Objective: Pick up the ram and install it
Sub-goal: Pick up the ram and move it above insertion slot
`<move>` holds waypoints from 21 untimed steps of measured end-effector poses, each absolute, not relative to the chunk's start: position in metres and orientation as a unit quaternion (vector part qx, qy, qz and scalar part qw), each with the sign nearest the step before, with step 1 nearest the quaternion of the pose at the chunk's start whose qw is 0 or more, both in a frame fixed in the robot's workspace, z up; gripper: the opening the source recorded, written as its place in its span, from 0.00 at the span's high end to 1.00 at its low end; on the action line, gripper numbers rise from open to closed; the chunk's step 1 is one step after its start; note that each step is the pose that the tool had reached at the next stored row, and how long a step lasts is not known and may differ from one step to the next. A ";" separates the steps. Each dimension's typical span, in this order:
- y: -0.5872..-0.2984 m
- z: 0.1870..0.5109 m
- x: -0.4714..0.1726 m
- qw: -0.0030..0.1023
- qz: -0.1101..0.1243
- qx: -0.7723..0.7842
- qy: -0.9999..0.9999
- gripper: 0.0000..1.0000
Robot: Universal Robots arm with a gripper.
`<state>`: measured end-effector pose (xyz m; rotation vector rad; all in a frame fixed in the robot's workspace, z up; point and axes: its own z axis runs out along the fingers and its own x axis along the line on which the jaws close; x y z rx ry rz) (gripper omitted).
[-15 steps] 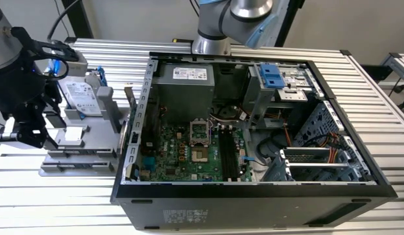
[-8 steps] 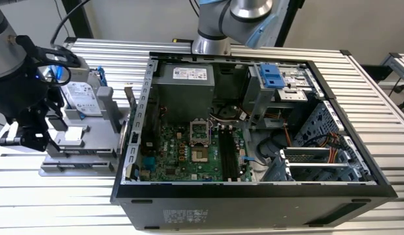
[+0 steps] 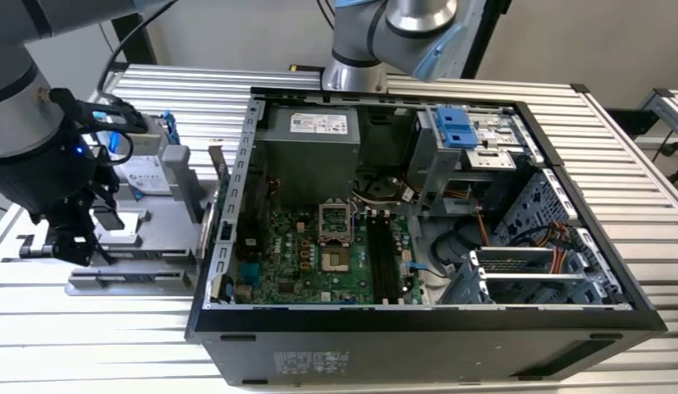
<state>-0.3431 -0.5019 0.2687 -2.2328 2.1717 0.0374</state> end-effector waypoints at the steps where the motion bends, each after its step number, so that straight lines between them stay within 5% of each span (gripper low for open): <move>1: -0.502 0.267 -0.343 0.013 0.012 -0.717 0.697 0.00; 21: -0.502 0.242 -0.341 0.012 0.013 -0.715 0.699 0.00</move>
